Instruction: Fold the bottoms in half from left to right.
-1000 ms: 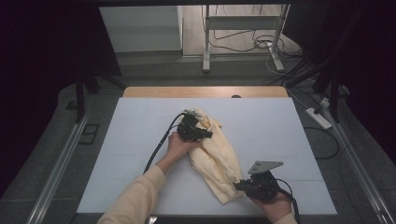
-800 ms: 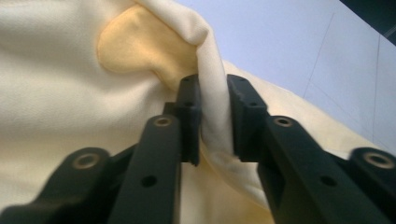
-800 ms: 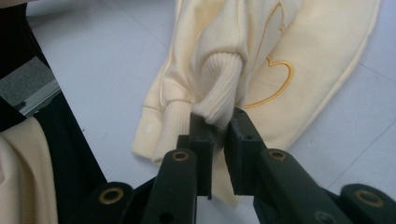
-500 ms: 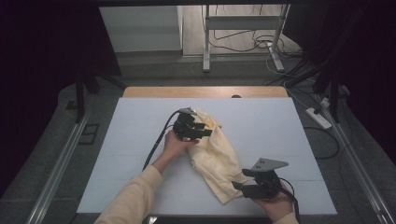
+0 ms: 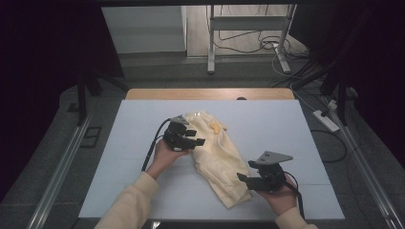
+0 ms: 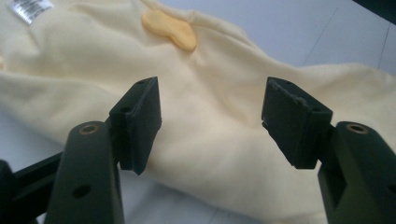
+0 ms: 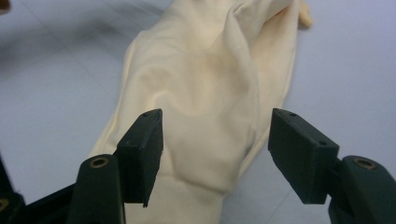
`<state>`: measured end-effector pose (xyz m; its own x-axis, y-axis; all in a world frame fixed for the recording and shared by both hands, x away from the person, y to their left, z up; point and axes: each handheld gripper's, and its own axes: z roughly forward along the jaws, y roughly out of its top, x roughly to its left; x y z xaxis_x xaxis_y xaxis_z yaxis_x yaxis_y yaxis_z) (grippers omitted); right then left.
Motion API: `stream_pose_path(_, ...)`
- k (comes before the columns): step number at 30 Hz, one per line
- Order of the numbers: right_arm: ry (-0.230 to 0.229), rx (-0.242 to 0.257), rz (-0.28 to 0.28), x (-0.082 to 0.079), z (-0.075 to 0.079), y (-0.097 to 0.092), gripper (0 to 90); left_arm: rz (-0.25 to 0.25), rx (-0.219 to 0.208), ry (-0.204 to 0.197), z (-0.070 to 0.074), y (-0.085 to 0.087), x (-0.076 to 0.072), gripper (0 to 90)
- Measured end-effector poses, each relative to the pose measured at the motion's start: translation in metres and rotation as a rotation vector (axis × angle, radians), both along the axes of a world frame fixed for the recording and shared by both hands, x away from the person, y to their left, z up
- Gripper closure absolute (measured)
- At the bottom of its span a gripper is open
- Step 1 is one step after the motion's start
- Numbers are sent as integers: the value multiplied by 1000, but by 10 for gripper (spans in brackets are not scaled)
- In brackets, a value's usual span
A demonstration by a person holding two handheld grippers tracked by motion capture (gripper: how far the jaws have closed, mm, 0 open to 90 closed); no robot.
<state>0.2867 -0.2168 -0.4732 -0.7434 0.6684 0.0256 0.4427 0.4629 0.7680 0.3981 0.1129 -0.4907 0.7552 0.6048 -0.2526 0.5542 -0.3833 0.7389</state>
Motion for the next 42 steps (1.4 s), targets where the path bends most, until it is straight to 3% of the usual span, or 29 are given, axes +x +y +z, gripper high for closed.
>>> stream_pose_path(7, 2, -16, -5, 24, 1, 4, 390, 17, 38, -11, 2, 14, -23, 360)
stream_pose_path(13, 23, -30, 0, 41, -2, 10, 413, 50, 15, -5, 1, 30, -40, 359)
stream_pose_path(18, 40, -45, 13, 55, -6, 19, 434, 50, 13, -11, 2, 33, -53, 362)
stream_pose_path(21, 58, -43, 23, 62, -9, 23, 497, 49, 23, -11, 2, 35, -60, 361)
stream_pose_path(23, 68, -51, 30, 65, -10, 25, 610, 50, 22, -11, 1, 37, -63, 361)
stream_pose_path(29, 77, -74, 36, 65, -11, 24, 841, 47, 21, -5, 0, 40, -62, 360)
stream_pose_path(35, 56, -138, 30, 55, -10, 19, 857, 44, 9, -3, -1, 38, -62, 364)
stream_pose_path(42, 114, -167, 24, 50, -27, 12, 855, 32, 27, -5, -2, 34, -62, 362)
